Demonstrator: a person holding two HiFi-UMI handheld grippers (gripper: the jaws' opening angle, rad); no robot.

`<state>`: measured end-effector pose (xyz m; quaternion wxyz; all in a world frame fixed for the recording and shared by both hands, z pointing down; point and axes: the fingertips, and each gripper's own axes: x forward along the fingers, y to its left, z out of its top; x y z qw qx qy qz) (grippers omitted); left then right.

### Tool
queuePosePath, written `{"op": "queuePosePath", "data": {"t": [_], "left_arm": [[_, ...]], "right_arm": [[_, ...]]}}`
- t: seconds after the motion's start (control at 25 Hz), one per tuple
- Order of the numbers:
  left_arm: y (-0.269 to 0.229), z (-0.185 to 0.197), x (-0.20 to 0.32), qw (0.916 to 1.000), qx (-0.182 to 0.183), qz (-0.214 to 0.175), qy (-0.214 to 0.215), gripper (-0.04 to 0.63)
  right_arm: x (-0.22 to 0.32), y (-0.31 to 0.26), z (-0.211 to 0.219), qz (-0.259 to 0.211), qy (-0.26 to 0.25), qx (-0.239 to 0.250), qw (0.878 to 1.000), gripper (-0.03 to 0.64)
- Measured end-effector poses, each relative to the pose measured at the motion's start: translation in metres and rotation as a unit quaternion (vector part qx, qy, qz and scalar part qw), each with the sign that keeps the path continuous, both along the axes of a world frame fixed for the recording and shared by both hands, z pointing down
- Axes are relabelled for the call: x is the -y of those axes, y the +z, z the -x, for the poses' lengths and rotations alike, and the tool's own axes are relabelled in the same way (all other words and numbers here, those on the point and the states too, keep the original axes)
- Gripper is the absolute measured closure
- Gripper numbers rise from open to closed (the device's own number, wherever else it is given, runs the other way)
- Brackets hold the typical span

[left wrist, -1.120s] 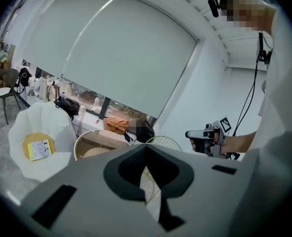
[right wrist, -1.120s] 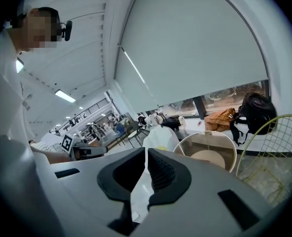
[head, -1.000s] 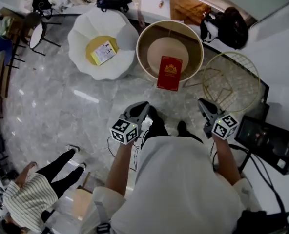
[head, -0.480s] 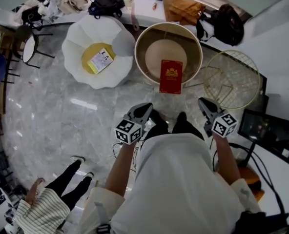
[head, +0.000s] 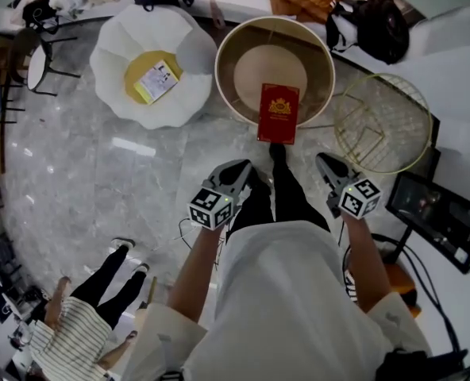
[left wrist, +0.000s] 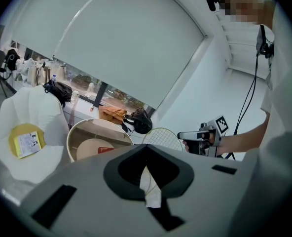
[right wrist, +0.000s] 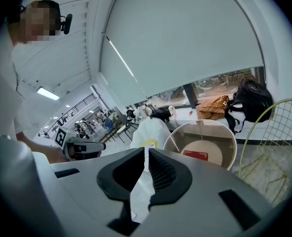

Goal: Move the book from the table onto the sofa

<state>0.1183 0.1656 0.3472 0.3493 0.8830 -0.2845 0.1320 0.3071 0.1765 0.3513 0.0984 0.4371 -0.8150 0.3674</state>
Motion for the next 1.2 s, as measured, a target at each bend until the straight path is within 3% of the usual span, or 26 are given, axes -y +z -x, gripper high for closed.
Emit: {"op": "queuePosePath", "data": {"t": [0.64, 1.2], "left_arm": [[0.141, -0.031, 0.037, 0.9972, 0.027, 0.055, -0.043, 0.586], [0.300, -0.050, 0.038, 0.9868, 0.058, 0.147, -0.034, 0.477]], "right_arm": [[0.029, 0.156, -0.012, 0.113, -0.069, 0.023, 0.991, 0.571], [0.036, 0.316, -0.022, 0.205, -0.085, 0.021, 0.975, 0.477]]}}
